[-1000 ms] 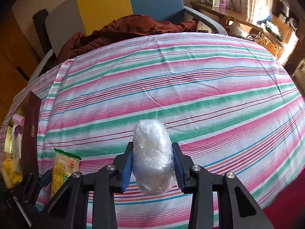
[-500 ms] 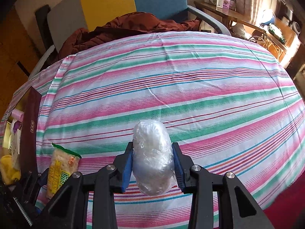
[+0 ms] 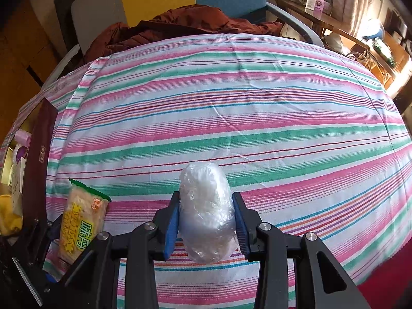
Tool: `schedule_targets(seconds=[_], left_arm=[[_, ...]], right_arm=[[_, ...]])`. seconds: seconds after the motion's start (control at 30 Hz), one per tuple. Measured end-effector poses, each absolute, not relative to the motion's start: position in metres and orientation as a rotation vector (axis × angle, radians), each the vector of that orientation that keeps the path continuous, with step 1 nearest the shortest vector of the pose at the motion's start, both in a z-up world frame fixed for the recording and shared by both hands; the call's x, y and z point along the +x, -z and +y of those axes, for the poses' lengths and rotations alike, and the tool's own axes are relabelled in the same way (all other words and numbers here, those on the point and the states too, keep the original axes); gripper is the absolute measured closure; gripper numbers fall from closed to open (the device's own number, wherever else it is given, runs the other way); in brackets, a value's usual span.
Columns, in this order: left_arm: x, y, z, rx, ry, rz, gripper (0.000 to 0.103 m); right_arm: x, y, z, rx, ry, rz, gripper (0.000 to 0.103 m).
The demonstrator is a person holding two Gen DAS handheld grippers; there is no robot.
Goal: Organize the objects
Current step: 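Lift the cracker pack with the left tool while the right tool holds the wrapped ball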
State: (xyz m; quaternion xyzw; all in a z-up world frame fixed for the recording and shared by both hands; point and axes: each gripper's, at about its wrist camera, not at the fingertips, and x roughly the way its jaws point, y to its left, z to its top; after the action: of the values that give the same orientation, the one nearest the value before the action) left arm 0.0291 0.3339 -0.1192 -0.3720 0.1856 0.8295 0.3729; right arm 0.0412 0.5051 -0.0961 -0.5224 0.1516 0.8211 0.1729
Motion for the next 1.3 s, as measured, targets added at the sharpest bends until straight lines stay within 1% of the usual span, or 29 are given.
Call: schedule_targets(seconds=[0.27,0.33,0.37,0.4,0.47,0.63,0.73,0.83,0.87,0.9,0.93,1.07,1.3], left_arm=[[0.029,0.119,0.333,-0.951,-2.126,0.469,0.054],[0.029,0.119,0.333,-0.956,-2.124,0.461,0.054],[0.028,0.119,0.332,-0.961,-2.122,0.455,0.054],[0.028,0.119,0.332,-0.965,-2.12,0.453,0.054],[0.027,0.118,0.333,-0.968,-2.118,0.454,0.054],[0.026,0.118,0.332,-0.984,-2.11,0.446,0.053],[0.025,0.117,0.333,-0.99,-2.107,0.451,0.053],[0.024,0.117,0.334,-0.997,-2.098,0.464,0.053],[0.025,0.117,0.334,-1.001,-2.095,0.47,0.053],[0.025,0.117,0.334,-1.004,-2.092,0.477,0.054],[0.025,0.116,0.334,-1.007,-2.09,0.481,0.054],[0.025,0.114,0.331,-1.029,-2.09,0.477,0.057],[0.029,0.11,0.323,-1.056,-2.091,0.477,0.057]], right_arm=[[0.038,0.104,0.499,-1.55,-2.323,0.407,0.063],[0.039,0.106,0.5,-1.562,-2.314,0.416,0.061],[0.039,0.106,0.501,-1.563,-2.308,0.421,0.056],[0.04,0.106,0.502,-1.562,-2.303,0.43,0.045],[0.042,0.105,0.504,-1.555,-2.303,0.45,0.033],[0.04,0.108,0.505,-1.568,-2.281,0.447,0.032],[0.039,0.111,0.502,-1.589,-2.269,0.414,0.032],[0.039,0.112,0.5,-1.599,-2.259,0.385,0.035],[0.039,0.112,0.499,-1.601,-2.26,0.378,0.046],[0.039,0.112,0.498,-1.604,-2.263,0.367,0.062],[0.039,0.11,0.497,-1.598,-2.272,0.354,0.065],[0.04,0.108,0.492,-1.603,-2.294,0.322,0.066],[0.04,0.106,0.484,-1.626,-2.365,0.336,0.066]])
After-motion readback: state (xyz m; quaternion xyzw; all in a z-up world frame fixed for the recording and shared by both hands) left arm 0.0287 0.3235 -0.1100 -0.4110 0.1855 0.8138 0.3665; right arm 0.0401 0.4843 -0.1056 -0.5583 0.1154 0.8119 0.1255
